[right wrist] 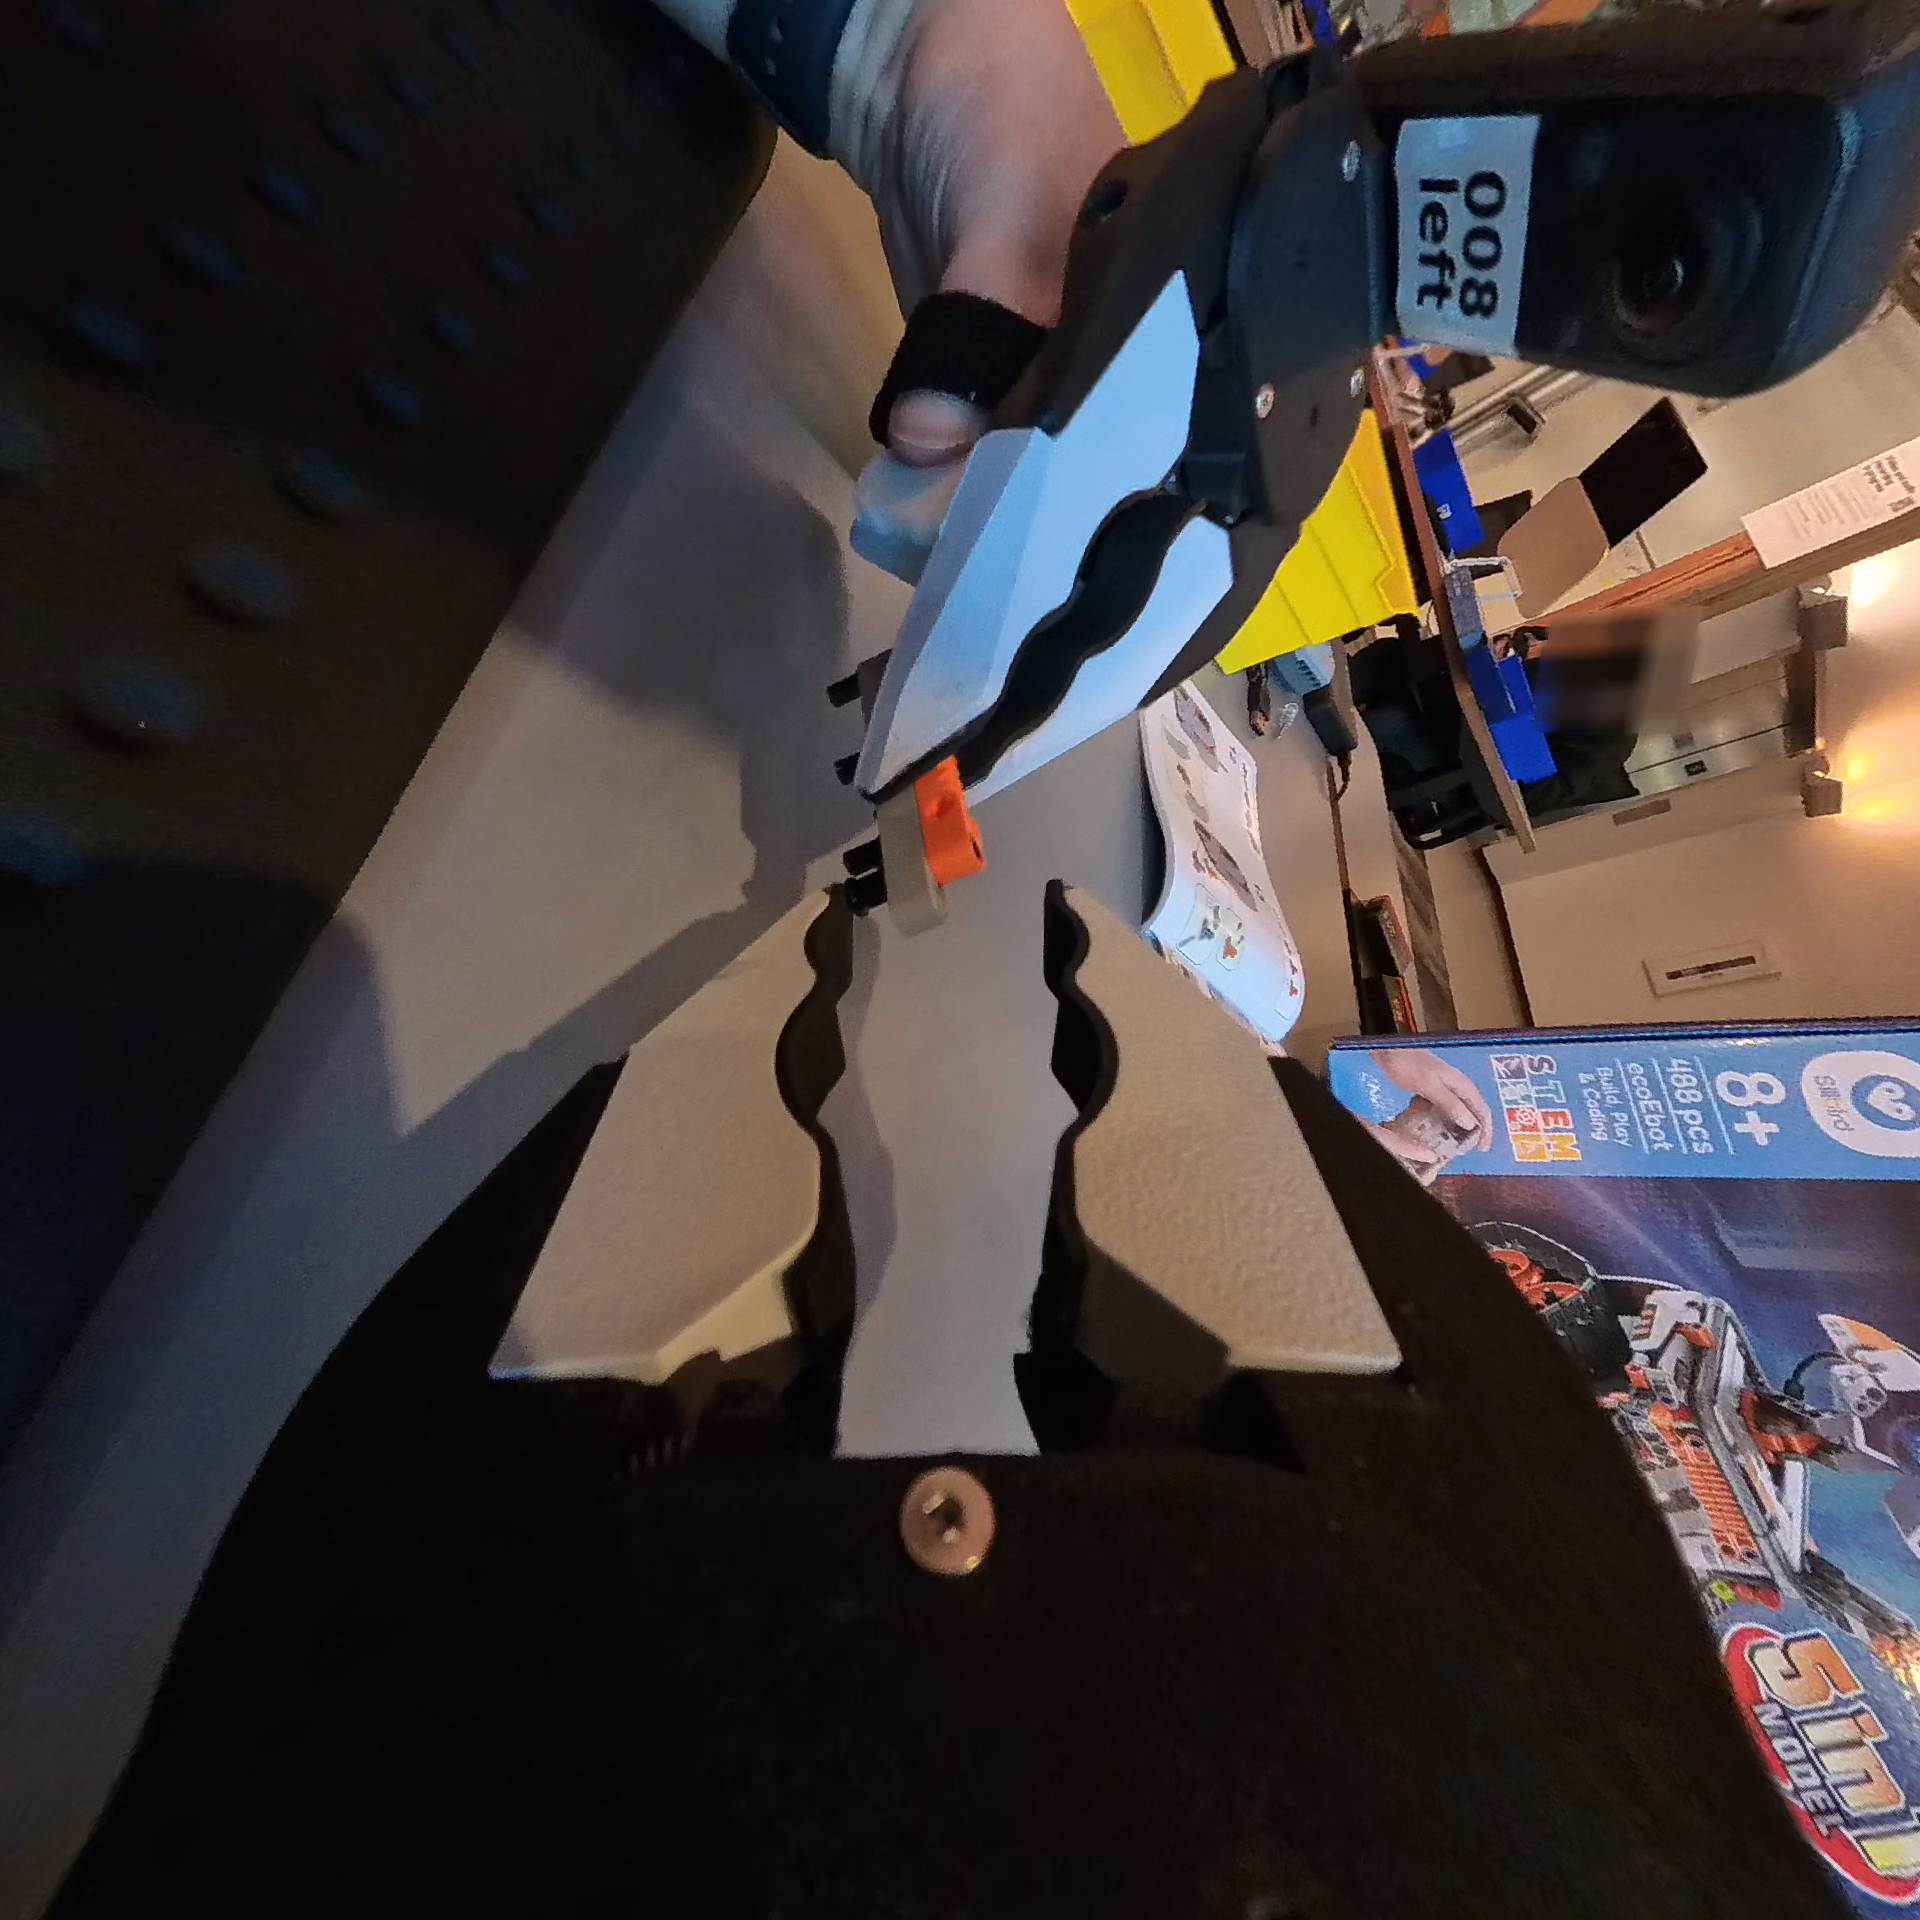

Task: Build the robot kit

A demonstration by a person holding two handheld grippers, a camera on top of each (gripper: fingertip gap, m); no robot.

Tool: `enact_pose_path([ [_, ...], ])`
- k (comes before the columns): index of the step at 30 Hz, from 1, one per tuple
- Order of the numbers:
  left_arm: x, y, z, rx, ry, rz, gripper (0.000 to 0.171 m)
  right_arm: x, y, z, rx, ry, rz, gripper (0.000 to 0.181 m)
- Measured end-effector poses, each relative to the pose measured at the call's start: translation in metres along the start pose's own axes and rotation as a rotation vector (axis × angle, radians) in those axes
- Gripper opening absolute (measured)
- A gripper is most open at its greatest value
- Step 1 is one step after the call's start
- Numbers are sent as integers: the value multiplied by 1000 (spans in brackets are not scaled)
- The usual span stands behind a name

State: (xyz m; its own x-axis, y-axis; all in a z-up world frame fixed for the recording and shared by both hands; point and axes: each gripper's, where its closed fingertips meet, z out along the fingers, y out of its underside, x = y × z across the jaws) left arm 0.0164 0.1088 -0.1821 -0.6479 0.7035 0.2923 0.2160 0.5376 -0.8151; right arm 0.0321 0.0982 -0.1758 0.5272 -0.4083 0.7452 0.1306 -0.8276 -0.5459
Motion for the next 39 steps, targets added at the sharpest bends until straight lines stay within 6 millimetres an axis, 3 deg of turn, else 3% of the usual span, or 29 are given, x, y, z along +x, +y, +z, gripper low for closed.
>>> enact_pose_path([
  [4, 3, 2, 0, 0, 57, -63, 6, -4, -2, 1, 13, -28, 26, 37],
  [8, 11, -11, -8, 119, 396, -495, 6, -5, -16, -2, 124, -121, 252, 32],
  [11, 7, 4, -5, 67, 430, -582, 6, 0, -17, -4, 154, -160, 383, 25],
  [14, 13, 7, -4, 49, 501, -647, 6, 0, -17, -5, 158, -154, 360, 27],
  [21, 16, 2, -8, 84, 580, -712, 6, -17, -26, -11, 187, -301, 443, 44],
  [23, 18, 4, -6, 69, 585, -725, 6, -19, -27, -9, 183, -299, 431, 42],
  [26, 22, 8, -3, 38, 589, -712, 6, -23, -22, -6, 141, -294, 383, 24],
  [35, 24, 7, -4, 42, 631, -737, 6, -25, -23, -4, 101, -290, 345, 24],
  [39, 24, 5, -6, 52, 642, -742, 6, -23, -25, -5, 115, -315, 431, 24],
])
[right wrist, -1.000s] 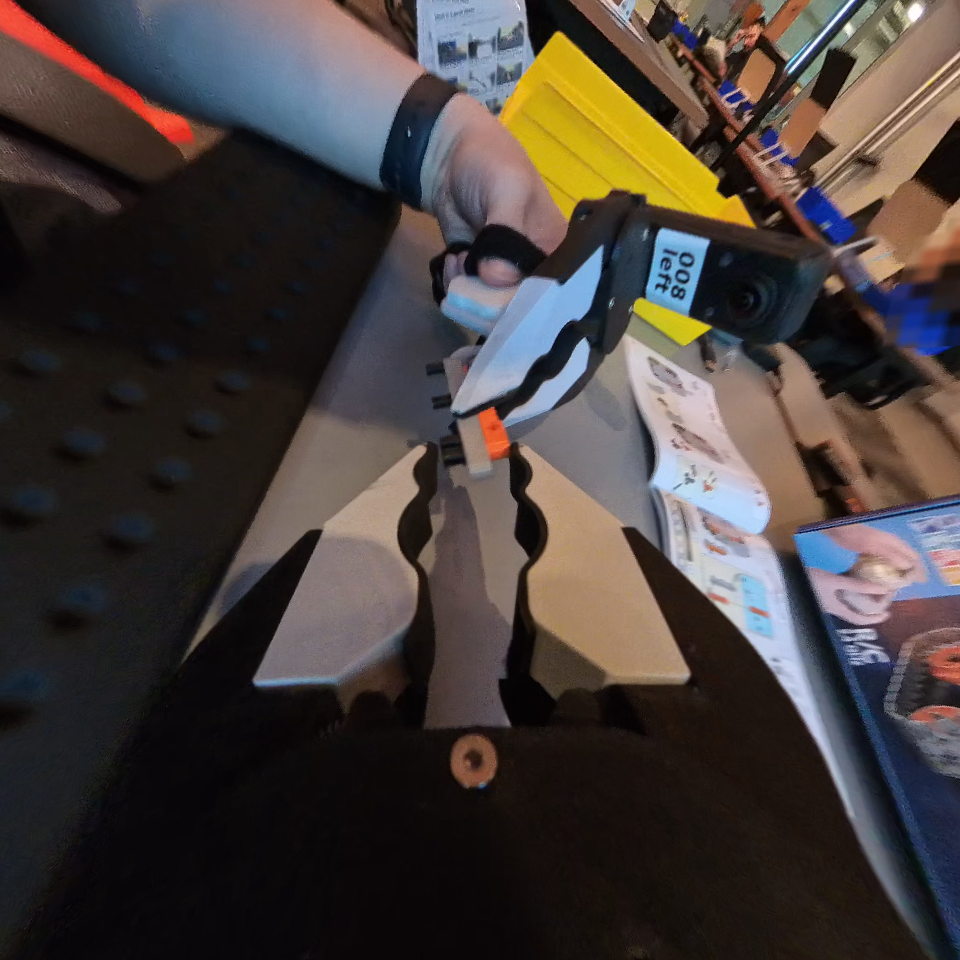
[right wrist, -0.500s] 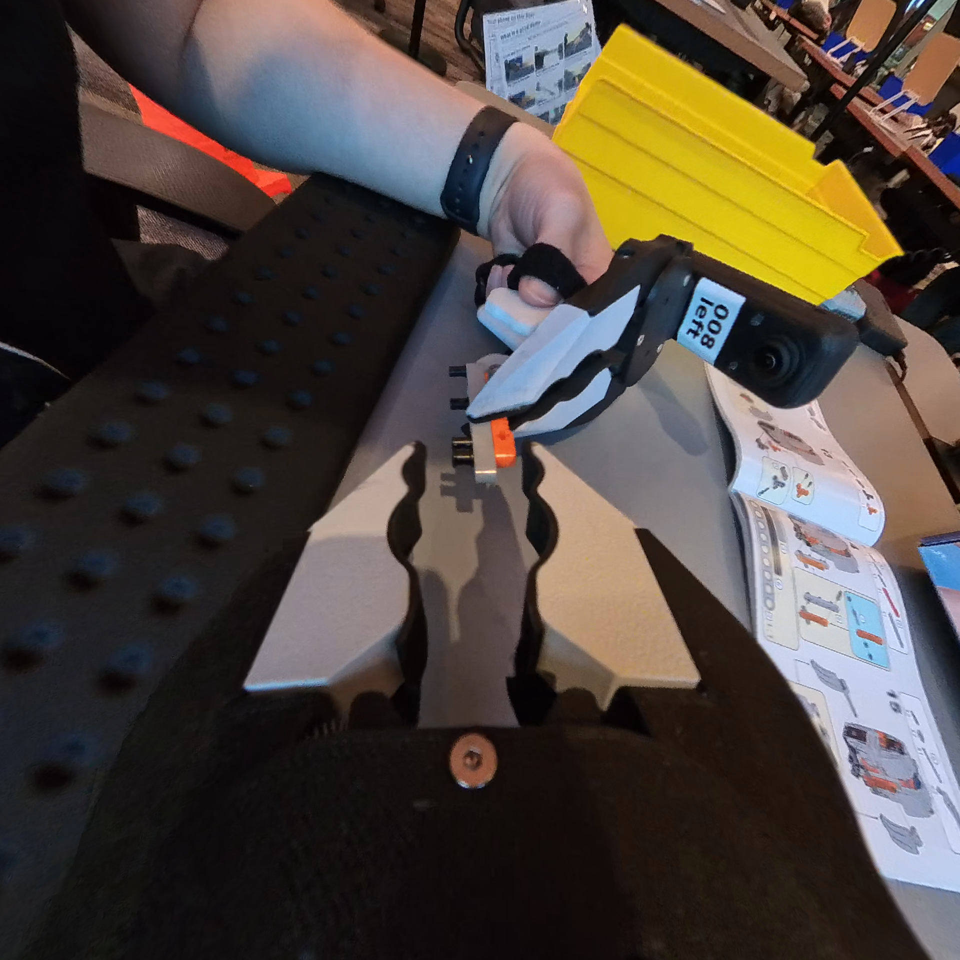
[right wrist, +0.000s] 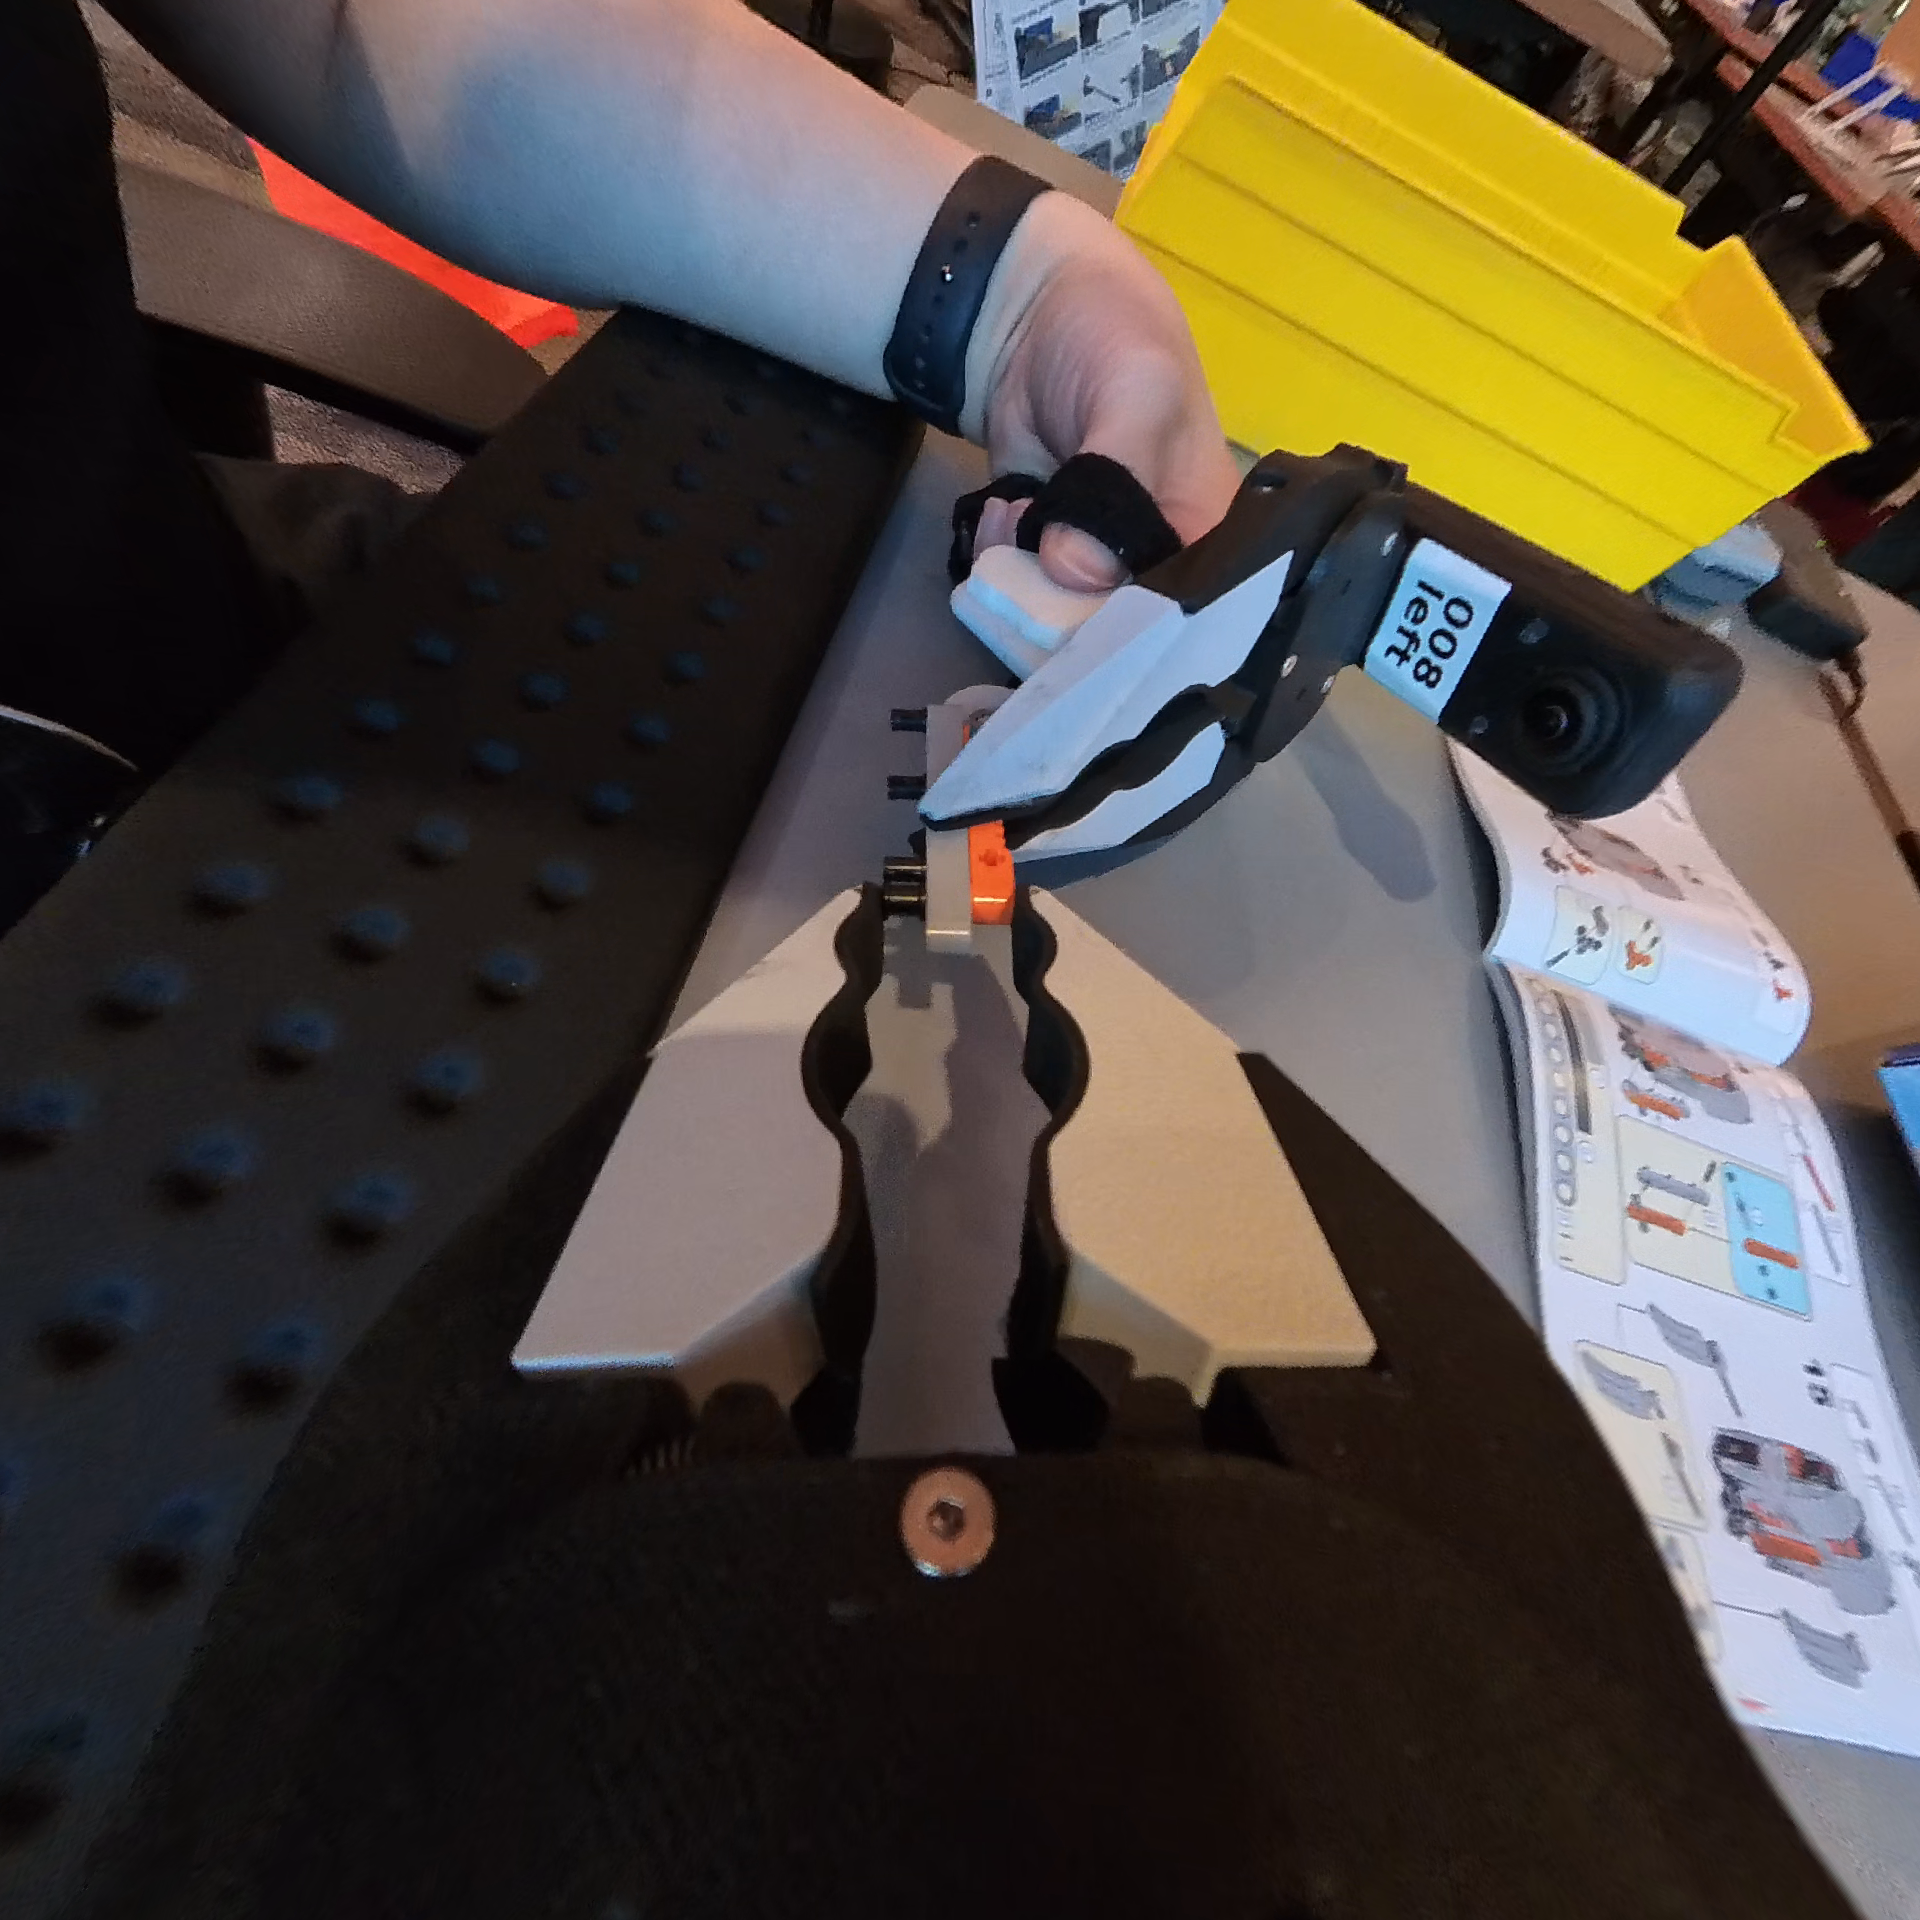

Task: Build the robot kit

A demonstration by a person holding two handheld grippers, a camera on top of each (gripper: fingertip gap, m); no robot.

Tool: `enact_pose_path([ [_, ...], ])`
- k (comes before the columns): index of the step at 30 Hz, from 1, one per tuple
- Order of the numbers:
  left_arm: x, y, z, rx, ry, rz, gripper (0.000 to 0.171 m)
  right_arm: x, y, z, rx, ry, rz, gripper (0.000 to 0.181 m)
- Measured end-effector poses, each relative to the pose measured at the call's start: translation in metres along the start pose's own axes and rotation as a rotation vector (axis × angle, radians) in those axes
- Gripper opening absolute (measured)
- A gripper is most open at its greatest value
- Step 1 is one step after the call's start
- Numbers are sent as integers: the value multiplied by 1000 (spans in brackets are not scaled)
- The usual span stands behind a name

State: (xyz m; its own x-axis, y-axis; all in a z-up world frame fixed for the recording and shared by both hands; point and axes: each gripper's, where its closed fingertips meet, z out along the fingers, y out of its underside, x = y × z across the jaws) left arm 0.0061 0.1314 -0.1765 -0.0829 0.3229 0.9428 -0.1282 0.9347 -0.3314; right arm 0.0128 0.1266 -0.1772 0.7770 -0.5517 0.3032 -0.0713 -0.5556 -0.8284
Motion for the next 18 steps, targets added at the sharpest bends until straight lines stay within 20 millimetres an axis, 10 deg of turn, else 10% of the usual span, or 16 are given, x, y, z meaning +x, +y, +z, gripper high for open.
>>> enact_pose_path([
  [18, -3, 9, 3, -51, 9, -51, 6, -7, 3, 4, -50, -50, 50, 24],
])
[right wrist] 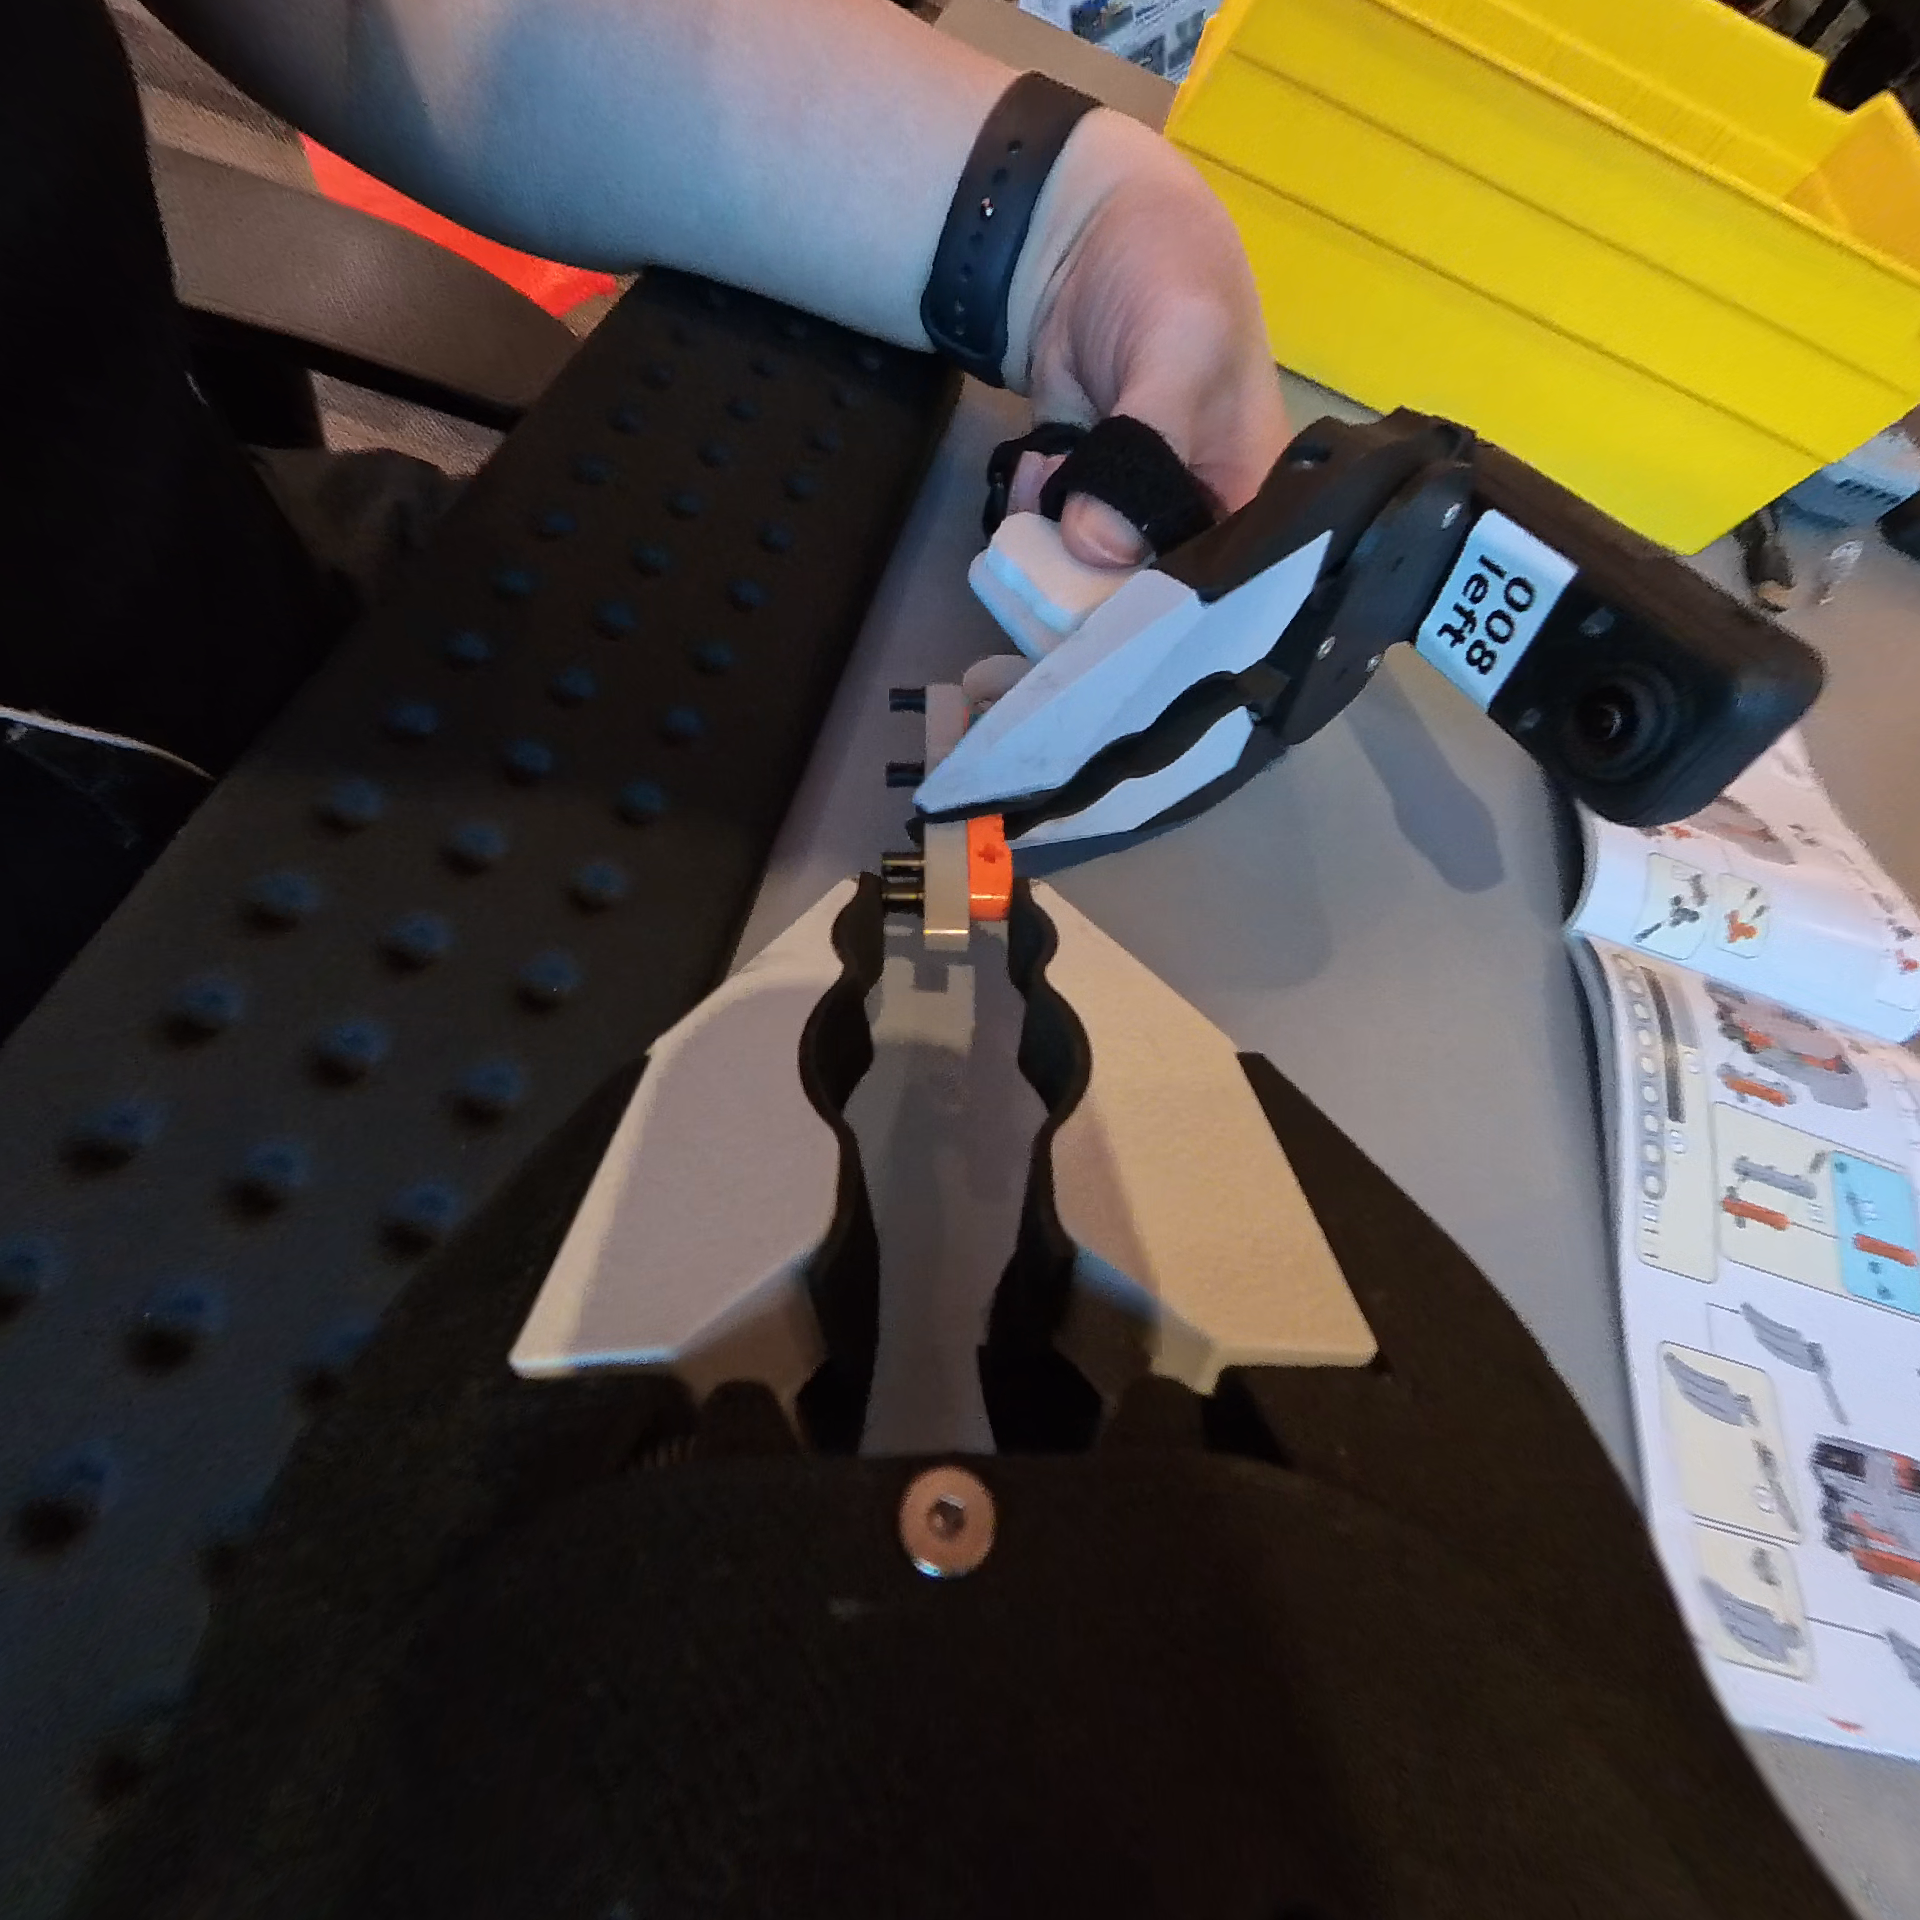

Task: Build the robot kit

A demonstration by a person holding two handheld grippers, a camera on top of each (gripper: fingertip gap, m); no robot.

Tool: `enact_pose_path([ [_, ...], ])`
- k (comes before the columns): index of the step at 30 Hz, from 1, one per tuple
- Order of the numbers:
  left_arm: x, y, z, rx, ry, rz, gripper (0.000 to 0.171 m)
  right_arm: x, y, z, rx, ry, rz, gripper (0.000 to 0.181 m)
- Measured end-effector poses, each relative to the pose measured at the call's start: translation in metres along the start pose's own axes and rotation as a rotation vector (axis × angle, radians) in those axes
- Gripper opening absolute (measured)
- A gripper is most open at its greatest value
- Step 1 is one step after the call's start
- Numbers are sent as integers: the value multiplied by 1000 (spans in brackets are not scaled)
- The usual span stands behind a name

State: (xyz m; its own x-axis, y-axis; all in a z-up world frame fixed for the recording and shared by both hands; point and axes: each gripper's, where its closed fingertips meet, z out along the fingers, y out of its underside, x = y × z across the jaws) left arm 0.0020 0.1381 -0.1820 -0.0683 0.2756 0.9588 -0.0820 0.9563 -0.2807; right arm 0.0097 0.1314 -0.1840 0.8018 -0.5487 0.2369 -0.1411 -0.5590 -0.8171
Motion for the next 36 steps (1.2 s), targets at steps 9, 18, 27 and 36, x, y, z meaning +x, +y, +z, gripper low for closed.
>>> enact_pose_path([
  [9, -1, -3, -1, 26, -7, -12, 6, 4, -4, 8, -21, 68, -86, 25],
  [18, -3, -4, 0, 37, -16, -30, 6, 5, 1, 8, -107, 85, -90, 25],
  [27, 15, -38, -41, 221, -495, 644, 64, 19, 7, -10, -68, 92, 52, 25],
  [36, -5, -44, -19, 147, -895, 957, 49, 35, 9, -23, -9, 117, 164, 25],
])
